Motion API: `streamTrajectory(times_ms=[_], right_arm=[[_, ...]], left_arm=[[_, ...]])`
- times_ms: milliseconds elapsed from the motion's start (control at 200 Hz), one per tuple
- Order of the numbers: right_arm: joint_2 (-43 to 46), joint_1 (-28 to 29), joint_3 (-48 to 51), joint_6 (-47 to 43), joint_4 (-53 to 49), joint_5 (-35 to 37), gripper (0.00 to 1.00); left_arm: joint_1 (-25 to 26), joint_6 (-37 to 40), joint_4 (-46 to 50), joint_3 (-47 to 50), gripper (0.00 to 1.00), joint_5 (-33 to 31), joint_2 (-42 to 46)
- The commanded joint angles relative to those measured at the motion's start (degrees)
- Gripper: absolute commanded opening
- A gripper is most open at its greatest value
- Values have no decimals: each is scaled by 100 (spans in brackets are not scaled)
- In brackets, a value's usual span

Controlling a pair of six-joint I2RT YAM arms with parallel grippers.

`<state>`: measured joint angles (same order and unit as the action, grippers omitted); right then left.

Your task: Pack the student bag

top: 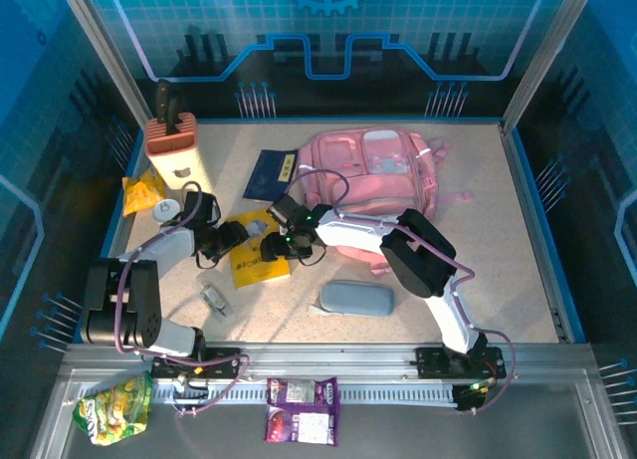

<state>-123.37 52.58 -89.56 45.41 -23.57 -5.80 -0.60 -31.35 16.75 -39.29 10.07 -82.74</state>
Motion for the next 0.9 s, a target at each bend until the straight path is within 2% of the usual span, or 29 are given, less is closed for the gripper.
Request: streamTrajectory(times_ms=[0, 540, 895], right_arm=[[-216, 72, -194, -38, -83, -230, 67], [324, 47, -217, -143, -38, -264, 65], [647, -168, 218, 303, 681, -1015, 53]], left_arm=[[-28, 46, -78, 243, 60, 257, -128], [-28, 56, -82, 360, 58, 199, -102], [-28, 10, -160, 378, 56, 366, -111]])
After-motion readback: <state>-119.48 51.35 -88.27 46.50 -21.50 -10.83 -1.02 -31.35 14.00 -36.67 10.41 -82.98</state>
